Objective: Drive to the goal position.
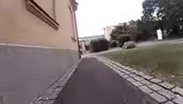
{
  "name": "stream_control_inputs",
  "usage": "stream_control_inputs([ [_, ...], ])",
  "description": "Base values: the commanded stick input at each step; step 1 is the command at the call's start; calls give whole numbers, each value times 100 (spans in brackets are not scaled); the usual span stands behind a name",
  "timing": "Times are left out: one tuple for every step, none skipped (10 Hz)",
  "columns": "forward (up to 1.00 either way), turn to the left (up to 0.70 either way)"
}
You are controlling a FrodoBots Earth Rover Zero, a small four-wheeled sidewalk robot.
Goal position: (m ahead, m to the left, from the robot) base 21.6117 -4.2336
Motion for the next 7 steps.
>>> stream_control_inputs([
  [70,0],
  [70,0],
  [70,0],
  [70,0],
  [70,0],
  [70,0],
  [70,0],
])
